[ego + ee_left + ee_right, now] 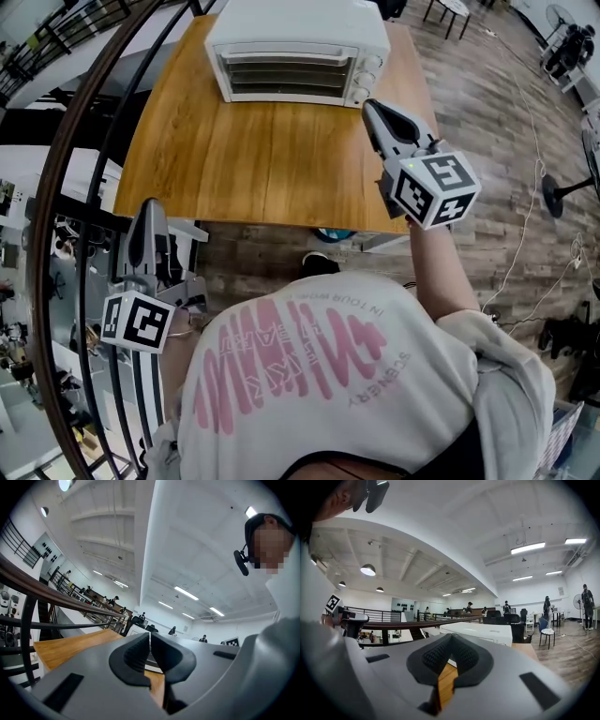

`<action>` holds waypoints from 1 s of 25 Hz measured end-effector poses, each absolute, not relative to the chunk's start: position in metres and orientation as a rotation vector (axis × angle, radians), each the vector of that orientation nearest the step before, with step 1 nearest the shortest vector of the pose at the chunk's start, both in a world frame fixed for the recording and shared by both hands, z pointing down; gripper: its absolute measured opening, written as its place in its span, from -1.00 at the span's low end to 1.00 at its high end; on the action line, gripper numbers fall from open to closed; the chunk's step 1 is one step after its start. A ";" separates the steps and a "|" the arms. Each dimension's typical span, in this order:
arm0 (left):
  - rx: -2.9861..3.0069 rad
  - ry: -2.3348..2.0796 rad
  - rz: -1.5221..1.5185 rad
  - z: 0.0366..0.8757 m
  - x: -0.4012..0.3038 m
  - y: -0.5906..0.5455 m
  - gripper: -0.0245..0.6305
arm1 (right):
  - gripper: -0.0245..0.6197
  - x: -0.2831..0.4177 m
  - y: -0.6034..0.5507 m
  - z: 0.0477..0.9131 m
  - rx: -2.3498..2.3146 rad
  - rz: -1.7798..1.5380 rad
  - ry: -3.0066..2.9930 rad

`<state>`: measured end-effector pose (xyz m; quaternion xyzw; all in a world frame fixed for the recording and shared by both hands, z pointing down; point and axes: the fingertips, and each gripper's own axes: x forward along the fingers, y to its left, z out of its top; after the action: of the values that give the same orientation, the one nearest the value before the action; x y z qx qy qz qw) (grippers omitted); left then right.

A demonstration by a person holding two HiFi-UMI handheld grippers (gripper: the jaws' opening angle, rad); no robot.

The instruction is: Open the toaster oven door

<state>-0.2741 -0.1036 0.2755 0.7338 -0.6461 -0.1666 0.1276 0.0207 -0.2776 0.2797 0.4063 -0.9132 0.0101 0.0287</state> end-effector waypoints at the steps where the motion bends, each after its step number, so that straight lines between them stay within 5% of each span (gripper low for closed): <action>1: 2.129 -1.892 -0.487 0.273 -0.277 -0.106 -0.85 | -0.90 0.019 -0.284 0.276 1.253 0.029 -2.822; 12: 2.046 -2.002 -0.562 0.262 -0.302 -0.134 -0.85 | -0.90 0.013 -0.362 0.249 1.269 -0.059 -2.800; 25: 1.921 -2.109 -0.555 0.271 -0.317 -0.134 -0.85 | -0.73 0.007 -0.432 0.305 1.308 0.398 -2.789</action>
<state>-0.3173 -0.1337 0.2705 0.6564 -0.7206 -0.1897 0.1177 0.0071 -0.4318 0.3046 0.4210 -0.8978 0.1281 0.0180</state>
